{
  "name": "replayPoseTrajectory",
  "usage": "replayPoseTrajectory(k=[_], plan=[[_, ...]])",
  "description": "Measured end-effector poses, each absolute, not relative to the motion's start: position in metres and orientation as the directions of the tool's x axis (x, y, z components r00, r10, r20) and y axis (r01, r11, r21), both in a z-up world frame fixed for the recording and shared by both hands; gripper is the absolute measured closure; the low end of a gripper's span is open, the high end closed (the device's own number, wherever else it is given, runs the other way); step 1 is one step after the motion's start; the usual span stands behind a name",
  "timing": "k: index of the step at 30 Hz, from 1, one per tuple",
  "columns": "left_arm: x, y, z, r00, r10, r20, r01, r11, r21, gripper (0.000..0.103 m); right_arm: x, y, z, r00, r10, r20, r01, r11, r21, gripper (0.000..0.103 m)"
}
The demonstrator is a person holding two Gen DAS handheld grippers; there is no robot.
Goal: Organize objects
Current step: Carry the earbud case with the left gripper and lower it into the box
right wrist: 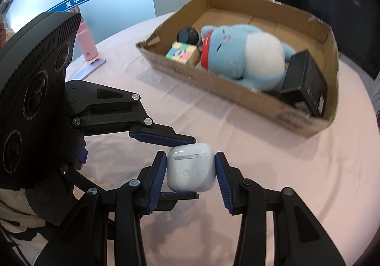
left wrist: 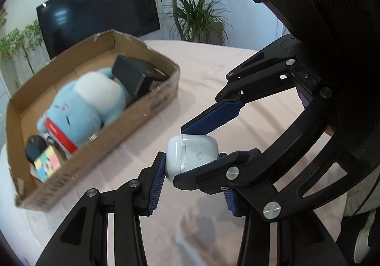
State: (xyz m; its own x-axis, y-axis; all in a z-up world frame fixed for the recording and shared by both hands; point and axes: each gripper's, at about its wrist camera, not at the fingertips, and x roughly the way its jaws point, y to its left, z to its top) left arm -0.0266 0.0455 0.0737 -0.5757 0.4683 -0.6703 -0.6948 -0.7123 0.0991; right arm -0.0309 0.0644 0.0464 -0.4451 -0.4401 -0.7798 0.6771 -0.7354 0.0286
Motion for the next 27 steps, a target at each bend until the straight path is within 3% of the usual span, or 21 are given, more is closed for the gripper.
replayPoseTrajectory(k=[14,27], plan=[[-0.070,0.026,0.118,-0.655,0.444,-0.611,-0.654,-0.738,0.165,0.061,-0.069,0.040,0.092,-0.531,-0.417,-0.738,0.694,-0.714,-0.095,0.064],[-0.139,0.014,0.140,-0.666,0.450,-0.595,-0.639,-0.755,0.144,0.061,-0.128,0.034,0.119,-0.566,-0.426,-0.706,0.685,-0.719,-0.116,0.064]])
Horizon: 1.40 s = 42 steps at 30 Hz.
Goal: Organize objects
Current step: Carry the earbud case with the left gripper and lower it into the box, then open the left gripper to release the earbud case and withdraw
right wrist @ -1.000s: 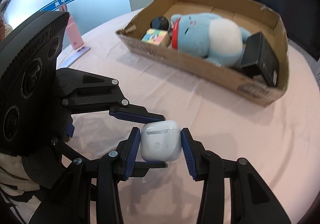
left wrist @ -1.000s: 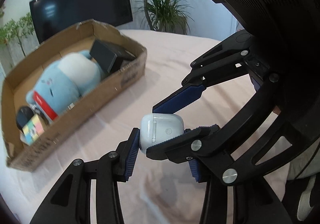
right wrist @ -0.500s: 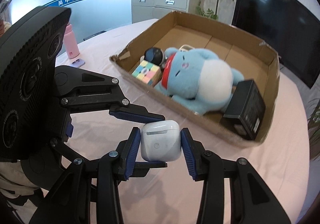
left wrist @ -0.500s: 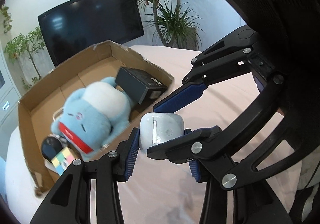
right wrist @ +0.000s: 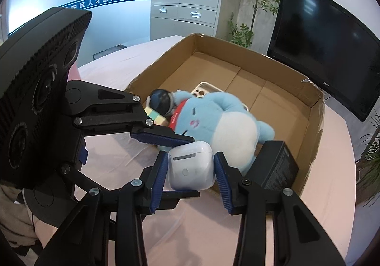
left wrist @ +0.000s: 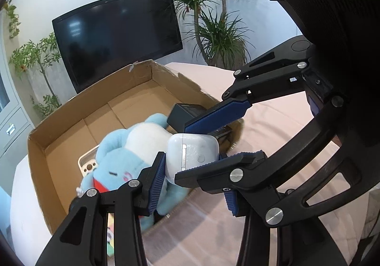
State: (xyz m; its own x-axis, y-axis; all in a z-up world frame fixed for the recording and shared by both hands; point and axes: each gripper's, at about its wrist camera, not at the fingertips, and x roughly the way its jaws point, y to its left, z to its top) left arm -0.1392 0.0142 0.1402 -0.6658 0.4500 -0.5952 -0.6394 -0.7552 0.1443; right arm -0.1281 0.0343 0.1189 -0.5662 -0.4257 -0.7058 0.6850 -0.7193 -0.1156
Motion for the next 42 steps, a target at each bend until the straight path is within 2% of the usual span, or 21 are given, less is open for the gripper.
replayPoseTrajectory(k=[12,28,30,31,35,42], plan=[[-0.195,0.019,0.149,-0.683,0.422,-0.596,-0.625,-0.761,0.178,0.061,-0.178,0.034,0.130,-0.571,-0.428,-0.700,0.688,-0.715,-0.124,0.065],[-0.293,0.013,0.130,-0.637,0.408,-0.654,-0.611,-0.784,0.106,0.061,-0.252,0.023,0.125,-0.559,-0.429,-0.709,0.678,-0.729,-0.094,0.066],[-0.310,0.012,0.122,-0.630,0.398,-0.667,-0.595,-0.799,0.086,0.062,-0.263,0.021,0.120,-0.550,-0.440,-0.710,0.682,-0.727,-0.077,0.070],[-0.316,0.011,0.119,-0.627,0.390,-0.674,-0.588,-0.805,0.081,0.062,-0.268,0.019,0.118,-0.534,-0.451,-0.715,0.689,-0.722,-0.059,0.078],[-0.334,0.004,0.112,-0.619,0.393,-0.680,-0.559,-0.828,0.030,0.062,-0.288,0.017,0.111,-0.516,-0.479,-0.710,0.691,-0.723,-0.015,0.079],[-0.351,0.003,0.096,-0.654,0.255,-0.712,-0.436,-0.897,0.080,0.056,-0.298,0.018,0.099,-0.543,-0.428,-0.722,0.634,-0.773,-0.018,0.079]])
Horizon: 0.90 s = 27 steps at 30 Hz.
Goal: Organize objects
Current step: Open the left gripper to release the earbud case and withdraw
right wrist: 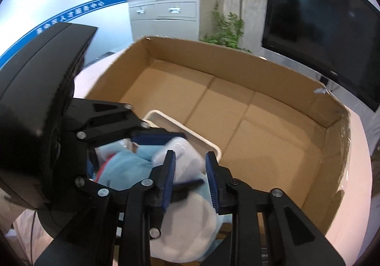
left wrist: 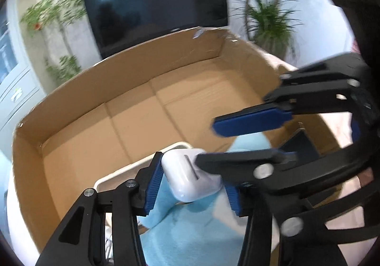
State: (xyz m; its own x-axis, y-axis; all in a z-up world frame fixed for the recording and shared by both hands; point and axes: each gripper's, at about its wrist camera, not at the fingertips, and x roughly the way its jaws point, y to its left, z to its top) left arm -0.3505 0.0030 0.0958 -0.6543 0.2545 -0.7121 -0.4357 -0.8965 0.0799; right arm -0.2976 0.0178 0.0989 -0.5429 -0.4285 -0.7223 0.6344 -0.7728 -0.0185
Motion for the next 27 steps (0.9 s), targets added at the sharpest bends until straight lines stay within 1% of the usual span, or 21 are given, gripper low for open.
replayPoseTrajectory(k=[1,2,3,4,5,7,9,10,11,12,14,16,17,22,23,24,25,26,27], plan=[[-0.353,0.001,0.096,-0.659,0.233,-0.715,-0.400,-0.914,0.070,0.056,-0.297,0.020,0.099,-0.554,-0.422,-0.718,0.621,-0.784,-0.018,0.076],[-0.353,-0.002,0.097,-0.665,0.207,-0.718,-0.358,-0.932,0.063,0.055,-0.295,0.024,0.101,-0.576,-0.413,-0.706,0.594,-0.804,-0.014,0.071],[-0.356,-0.005,0.097,-0.664,0.181,-0.726,-0.318,-0.946,0.056,0.051,-0.293,0.028,0.104,-0.596,-0.403,-0.694,0.568,-0.823,-0.011,0.068],[-0.357,-0.010,0.098,-0.659,0.143,-0.739,-0.262,-0.964,0.047,0.048,-0.291,0.033,0.106,-0.611,-0.395,-0.686,0.548,-0.836,-0.007,0.058],[-0.355,-0.014,0.097,-0.655,0.125,-0.745,-0.230,-0.972,0.040,0.044,-0.286,0.039,0.110,-0.634,-0.384,-0.672,0.515,-0.857,0.004,0.046],[-0.347,-0.019,0.099,-0.657,0.112,-0.746,-0.195,-0.981,0.024,0.041,-0.276,0.049,0.115,-0.642,-0.379,-0.667,0.490,-0.871,0.024,0.037],[-0.333,-0.028,0.105,-0.677,0.086,-0.731,-0.132,-0.991,0.006,0.038,-0.264,0.055,0.118,-0.654,-0.355,-0.668,0.470,-0.883,0.009,0.035],[-0.327,-0.032,0.108,-0.684,0.076,-0.725,-0.103,-0.995,-0.008,0.031,-0.257,0.057,0.119,-0.666,-0.337,-0.665,0.457,-0.890,-0.006,0.033],[-0.319,-0.038,0.110,-0.689,0.076,-0.721,-0.077,-0.997,-0.031,0.024,-0.249,0.058,0.121,-0.678,-0.325,-0.659,0.445,-0.895,-0.016,0.026],[-0.313,-0.042,0.110,-0.689,0.084,-0.720,-0.062,-0.996,-0.057,0.018,-0.240,0.059,0.122,-0.687,-0.314,-0.655,0.433,-0.901,-0.022,0.024],[-0.291,-0.048,0.103,-0.671,0.141,-0.727,-0.063,-0.989,-0.134,0.016,-0.223,0.059,0.122,-0.706,-0.268,-0.656,0.397,-0.916,-0.053,0.024],[-0.267,-0.048,0.094,-0.643,0.199,-0.740,-0.095,-0.979,-0.181,0.016,-0.209,0.060,0.116,-0.720,-0.220,-0.658,0.361,-0.929,-0.084,0.024],[-0.253,-0.048,0.090,-0.644,0.207,-0.737,-0.099,-0.977,-0.188,0.016,-0.200,0.060,0.112,-0.722,-0.199,-0.662,0.343,-0.934,-0.094,0.024],[-0.196,-0.049,0.077,-0.684,0.154,-0.713,-0.057,-0.986,-0.158,0.015,-0.162,0.067,0.089,-0.733,-0.138,-0.666,0.261,-0.961,-0.089,0.023],[-0.185,-0.050,0.075,-0.691,0.143,-0.708,-0.041,-0.986,-0.159,0.012,-0.157,0.070,0.084,-0.741,-0.122,-0.660,0.240,-0.967,-0.090,0.022],[-0.173,-0.049,0.070,-0.694,0.132,-0.708,-0.025,-0.987,-0.159,0.003,-0.153,0.072,0.082,-0.747,-0.112,-0.655,0.224,-0.970,-0.090,0.021],[-0.164,-0.048,0.066,-0.690,0.121,-0.714,-0.013,-0.988,-0.155,0.000,-0.147,0.076,0.079,-0.756,-0.101,-0.647,0.202,-0.976,-0.084,0.019],[-0.151,-0.047,0.056,-0.676,0.112,-0.728,-0.008,-0.989,-0.145,0.000,-0.138,0.081,0.074,-0.768,-0.088,-0.634,0.173,-0.982,-0.073,0.014],[-0.145,-0.044,0.049,-0.666,0.112,-0.737,-0.013,-0.990,-0.138,0.000,-0.133,0.080,0.069,-0.774,-0.074,-0.629,0.152,-0.986,-0.070,0.012]])
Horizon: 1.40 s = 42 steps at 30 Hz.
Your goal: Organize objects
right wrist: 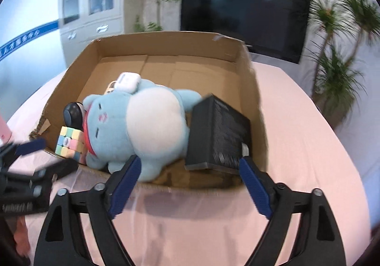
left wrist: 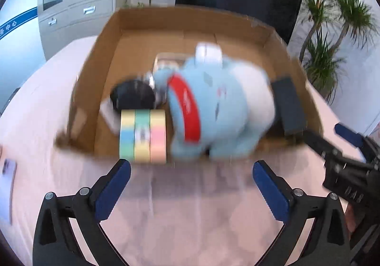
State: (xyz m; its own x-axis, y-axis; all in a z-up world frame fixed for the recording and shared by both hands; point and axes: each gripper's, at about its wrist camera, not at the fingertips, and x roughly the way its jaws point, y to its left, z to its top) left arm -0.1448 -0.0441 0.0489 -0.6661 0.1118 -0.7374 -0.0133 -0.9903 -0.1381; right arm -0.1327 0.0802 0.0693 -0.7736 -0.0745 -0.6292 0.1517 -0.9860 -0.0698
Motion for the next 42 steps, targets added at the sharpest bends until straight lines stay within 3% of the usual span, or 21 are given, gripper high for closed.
replayPoseTrajectory(k=[2,11,15,19,42], plan=[[-0.136,-0.038,0.031,-0.636,0.126,-0.761,-0.045,-0.991,-0.127,0.000,-0.118,0.086,0.056,-0.768,-0.038,-0.639,0.104,-0.992,-0.066,0.001],[-0.097,-0.011,-0.033,-0.561,-0.009,-0.828,0.026,-1.000,-0.007,0.000,-0.078,0.101,-0.015,-0.601,-0.095,-0.794,0.071,-0.995,0.066,0.001],[-0.086,-0.013,-0.033,-0.571,-0.004,-0.821,0.034,-0.999,-0.019,0.000,-0.068,0.113,-0.024,-0.584,-0.076,-0.808,-0.017,-0.994,0.106,0.001],[-0.073,-0.018,-0.033,-0.592,-0.017,-0.806,0.054,-0.998,-0.019,0.000,-0.060,0.112,-0.031,-0.598,0.013,-0.801,-0.010,-1.000,-0.009,0.001],[-0.072,-0.016,-0.039,-0.589,-0.035,-0.808,0.089,-0.996,-0.021,0.000,-0.048,0.107,-0.031,-0.596,0.043,-0.802,-0.037,-0.999,-0.026,0.001]])
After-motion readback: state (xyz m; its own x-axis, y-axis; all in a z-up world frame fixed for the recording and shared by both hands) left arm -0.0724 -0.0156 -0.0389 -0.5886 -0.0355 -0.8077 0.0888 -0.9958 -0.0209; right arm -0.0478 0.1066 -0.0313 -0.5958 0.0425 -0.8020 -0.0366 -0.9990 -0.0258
